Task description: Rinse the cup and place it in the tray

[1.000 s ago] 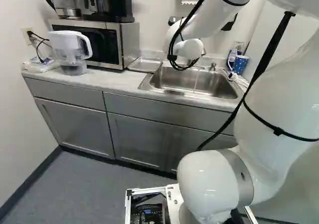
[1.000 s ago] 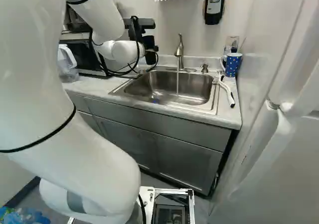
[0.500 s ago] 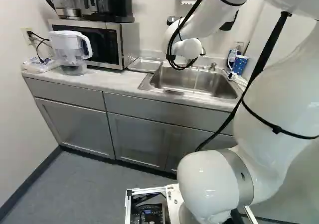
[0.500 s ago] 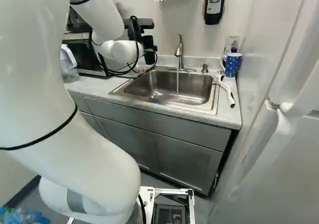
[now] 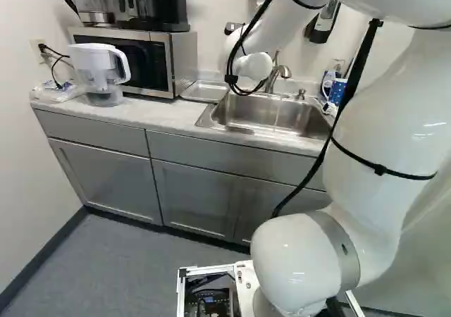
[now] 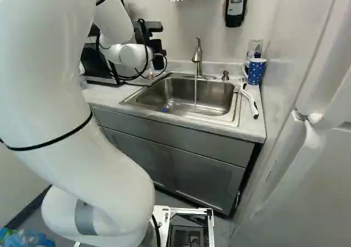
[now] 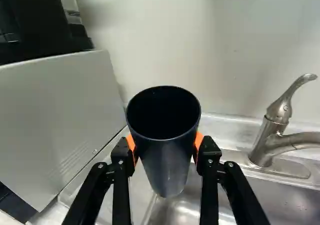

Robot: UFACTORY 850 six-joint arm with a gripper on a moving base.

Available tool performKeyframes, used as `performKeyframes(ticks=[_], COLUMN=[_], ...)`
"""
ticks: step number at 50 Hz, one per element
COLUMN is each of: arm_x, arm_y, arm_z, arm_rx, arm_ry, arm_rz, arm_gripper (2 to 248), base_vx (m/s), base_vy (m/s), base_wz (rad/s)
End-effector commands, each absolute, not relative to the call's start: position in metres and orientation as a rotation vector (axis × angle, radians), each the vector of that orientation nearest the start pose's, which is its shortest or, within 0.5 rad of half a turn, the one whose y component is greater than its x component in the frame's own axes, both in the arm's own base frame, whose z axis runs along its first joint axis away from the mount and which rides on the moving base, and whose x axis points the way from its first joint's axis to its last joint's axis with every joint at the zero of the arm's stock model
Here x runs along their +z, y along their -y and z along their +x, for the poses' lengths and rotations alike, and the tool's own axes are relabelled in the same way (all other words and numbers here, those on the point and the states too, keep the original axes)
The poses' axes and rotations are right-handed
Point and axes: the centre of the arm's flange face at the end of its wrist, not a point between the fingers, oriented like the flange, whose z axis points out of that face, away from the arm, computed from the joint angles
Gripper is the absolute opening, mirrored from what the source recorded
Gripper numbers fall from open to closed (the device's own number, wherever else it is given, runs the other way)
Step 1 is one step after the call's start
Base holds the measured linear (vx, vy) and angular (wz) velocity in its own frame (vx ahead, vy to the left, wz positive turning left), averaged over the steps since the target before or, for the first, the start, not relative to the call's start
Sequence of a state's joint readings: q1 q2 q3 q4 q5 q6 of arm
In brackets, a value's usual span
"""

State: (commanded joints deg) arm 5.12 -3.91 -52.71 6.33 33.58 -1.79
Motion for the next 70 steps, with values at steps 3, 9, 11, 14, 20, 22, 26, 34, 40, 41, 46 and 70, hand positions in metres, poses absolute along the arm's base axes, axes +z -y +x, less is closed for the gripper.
performKeyframes(ticks=[3, 9, 11, 14, 20, 22, 26, 34, 40, 41, 46, 70], arm_x=[0.573, 0.573, 0.573, 0.573, 0.572, 0.572, 0.572, 0.568, 0.561, 0.560, 0.554, 0.523], arm_y=[-0.047, -0.056, -0.059, -0.063, -0.072, -0.075, -0.080, -0.091, -0.098, -0.100, -0.105, -0.123], arm_z=[0.537, 0.543, 0.546, 0.549, 0.557, 0.559, 0.566, 0.578, 0.589, 0.591, 0.601, 0.635], arm_rx=[-2.027, -2.021, -2.019, -2.016, -2.011, -2.010, -2.008, -1.997, -1.985, -1.983, -1.973, -1.931], arm_ry=[-0.020, -0.002, 0.004, 0.012, 0.029, 0.033, 0.042, 0.059, 0.070, 0.072, 0.079, 0.102], arm_rz=[-2.324, -2.316, -2.313, -2.309, -2.301, -2.298, -2.293, -2.289, -2.292, -2.293, -2.297, -2.322], arm_gripper=[124, 124, 124, 124, 124, 124, 124, 124, 124, 124, 124, 124], base_vx=[0.000, 0.000, 0.000, 0.000, 0.000, 0.000, 0.000, 0.000, 0.000, 0.000, 0.000, 0.000], base_vy=[0.000, 0.000, 0.000, 0.000, 0.000, 0.000, 0.000, 0.000, 0.000, 0.000, 0.000, 0.000], base_wz=[0.000, 0.000, 0.000, 0.000, 0.000, 0.000, 0.000, 0.000, 0.000, 0.000, 0.000, 0.000])
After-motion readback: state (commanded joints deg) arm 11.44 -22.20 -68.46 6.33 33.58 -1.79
